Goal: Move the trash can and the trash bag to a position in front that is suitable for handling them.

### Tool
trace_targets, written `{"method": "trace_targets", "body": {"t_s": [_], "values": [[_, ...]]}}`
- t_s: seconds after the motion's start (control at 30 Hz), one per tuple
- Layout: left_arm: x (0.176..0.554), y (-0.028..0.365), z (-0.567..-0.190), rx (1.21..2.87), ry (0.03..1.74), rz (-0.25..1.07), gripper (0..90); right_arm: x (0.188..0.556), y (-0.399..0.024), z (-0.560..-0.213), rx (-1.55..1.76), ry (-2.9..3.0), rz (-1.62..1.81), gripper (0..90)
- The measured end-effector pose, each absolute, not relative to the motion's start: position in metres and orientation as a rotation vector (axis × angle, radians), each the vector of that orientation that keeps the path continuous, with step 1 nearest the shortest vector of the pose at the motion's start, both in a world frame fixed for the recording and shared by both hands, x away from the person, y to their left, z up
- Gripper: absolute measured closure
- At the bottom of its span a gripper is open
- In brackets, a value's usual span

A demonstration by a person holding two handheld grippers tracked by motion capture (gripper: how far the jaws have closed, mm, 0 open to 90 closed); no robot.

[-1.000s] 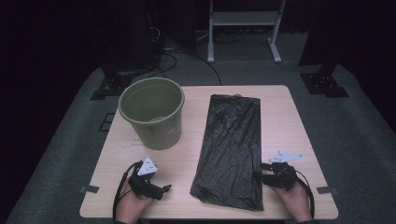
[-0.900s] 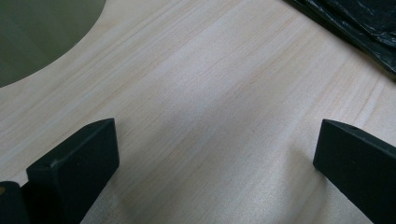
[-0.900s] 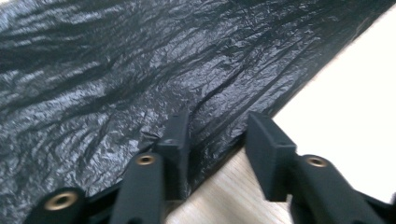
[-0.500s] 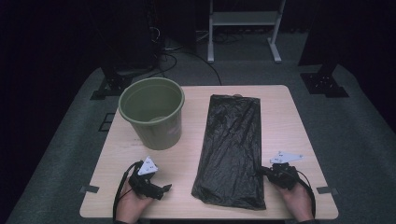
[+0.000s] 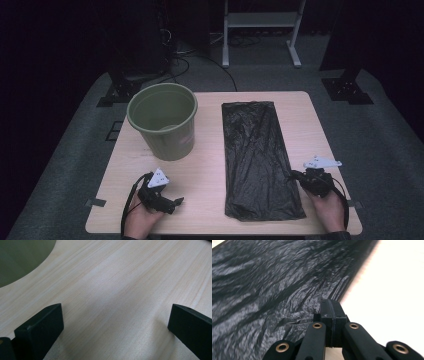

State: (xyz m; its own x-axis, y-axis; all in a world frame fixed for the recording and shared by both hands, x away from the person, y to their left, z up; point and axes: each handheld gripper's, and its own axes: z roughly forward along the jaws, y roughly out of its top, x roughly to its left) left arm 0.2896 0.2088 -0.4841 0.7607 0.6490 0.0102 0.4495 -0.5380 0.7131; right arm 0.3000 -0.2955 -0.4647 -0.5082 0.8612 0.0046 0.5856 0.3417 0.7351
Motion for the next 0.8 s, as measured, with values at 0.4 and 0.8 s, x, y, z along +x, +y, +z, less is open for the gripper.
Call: {"method": "trace_targets", "body": {"t_s": [0.4, 0.8], "values": [[0.290, 0.209, -0.484, 2.231, 0.817, 0.355, 0.0, 0.310, -0.339, -0.463, 1.379, 2.114, 0.914, 90.0], [0.290, 0.209, -0.484, 2.231, 0.817, 0.356, 0.0, 0.308, -0.313, -0.457, 1.346, 2.172, 1.011, 48.3]]}}
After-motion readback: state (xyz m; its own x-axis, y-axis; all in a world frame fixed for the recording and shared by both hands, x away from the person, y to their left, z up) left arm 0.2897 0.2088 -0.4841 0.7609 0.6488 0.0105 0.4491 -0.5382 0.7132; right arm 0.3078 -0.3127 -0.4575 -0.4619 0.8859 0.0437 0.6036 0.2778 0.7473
